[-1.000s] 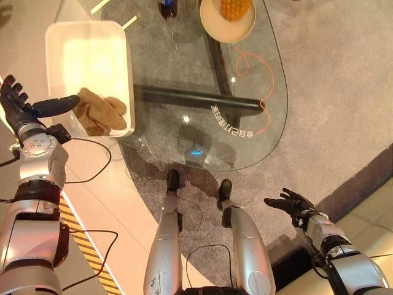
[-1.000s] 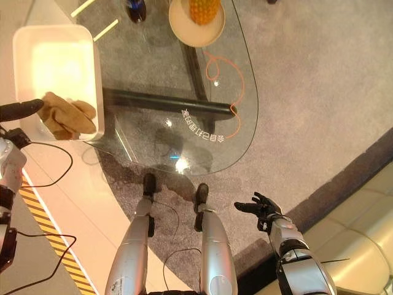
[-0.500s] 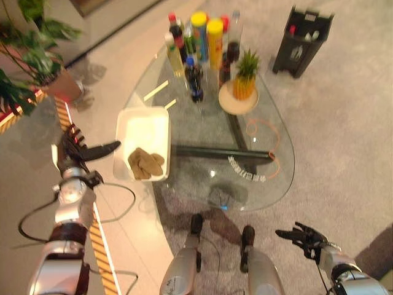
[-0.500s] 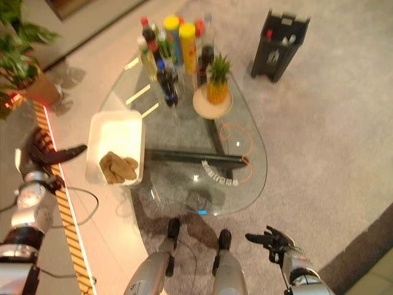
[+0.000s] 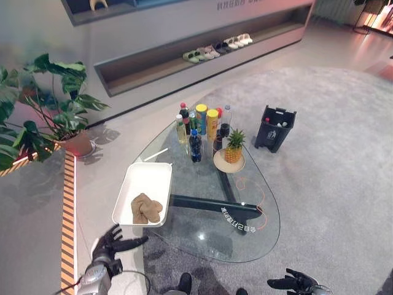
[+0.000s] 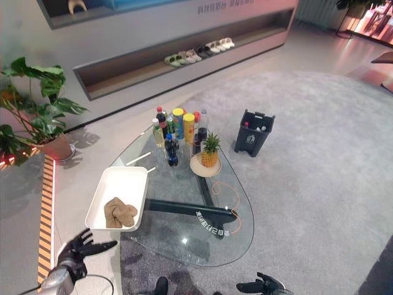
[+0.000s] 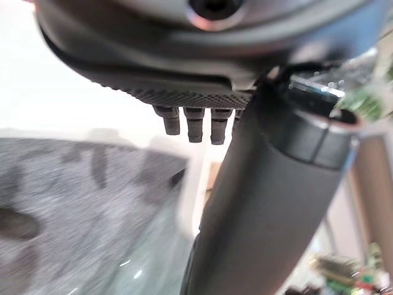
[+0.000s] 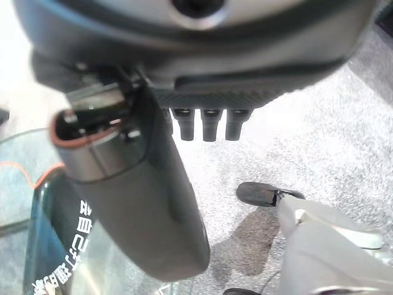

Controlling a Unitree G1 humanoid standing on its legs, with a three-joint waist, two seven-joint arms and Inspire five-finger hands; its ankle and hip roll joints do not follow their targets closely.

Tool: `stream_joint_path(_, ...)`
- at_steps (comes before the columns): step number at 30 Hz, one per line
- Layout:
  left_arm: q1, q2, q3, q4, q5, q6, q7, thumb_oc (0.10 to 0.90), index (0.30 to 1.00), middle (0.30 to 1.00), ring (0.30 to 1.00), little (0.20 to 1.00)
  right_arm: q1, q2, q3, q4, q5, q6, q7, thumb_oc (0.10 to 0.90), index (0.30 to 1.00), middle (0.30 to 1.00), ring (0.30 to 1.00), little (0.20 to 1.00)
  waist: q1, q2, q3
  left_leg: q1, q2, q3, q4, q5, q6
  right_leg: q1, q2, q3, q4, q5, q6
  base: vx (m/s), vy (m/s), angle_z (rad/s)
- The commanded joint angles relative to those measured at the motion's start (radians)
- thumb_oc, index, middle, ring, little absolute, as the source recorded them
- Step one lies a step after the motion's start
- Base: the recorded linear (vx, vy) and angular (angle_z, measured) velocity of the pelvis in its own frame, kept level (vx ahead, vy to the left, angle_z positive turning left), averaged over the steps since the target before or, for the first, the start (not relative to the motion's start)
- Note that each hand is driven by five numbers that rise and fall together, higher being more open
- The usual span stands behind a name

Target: Wipe the table with a cloth and put it in the basket.

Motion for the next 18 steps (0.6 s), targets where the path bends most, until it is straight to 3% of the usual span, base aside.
stream_joint_path(1,-0.052,0.022,0.037,0.079,0.068,-0.016,-0.060,0.800,0.900,0.900,0.900,0.900,-0.003,-0.024,0.014,0.047,-0.053,0.008,-0.008,0.800,0.900,0.900,0.900,0.900,-0.007,-0.008,-0.021,0.058,-0.069,0.052,0.008,-0.110,0.027,-0.031,0.030,0.004,0.045,0.003,-0.011,0.01,0.021,-0.05)
stream_joint_path(7,-0.045,-0.002,-0.012,0.191,0.135,0.026,-0.087,0.800,0.900,0.900,0.900,0.900,-0.003,-0.013,0.043,0.078,-0.100,0.031,-0.009,0.800,0.900,0.900,0.900,0.900,-0.015,-0.007,-0.028,0.078,-0.067,0.058,0.004,-0.114,0.030,-0.013,0.027,0.003,0.034,0.007,-0.007,0.00,0.004,-0.01)
stream_joint_path(18,-0.044,-0.037,-0.075,0.233,0.172,0.036,-0.092,0.800,0.900,0.900,0.900,0.900,-0.012,0.008,0.076,0.087,-0.106,0.029,-0.012,0.800,0.900,0.900,0.900,0.900,-0.018,-0.014,-0.027,0.093,-0.059,0.061,0.000,-0.116,0.032,-0.004,0.033,0.008,0.031,0.011,-0.007,0.00,-0.005,-0.01)
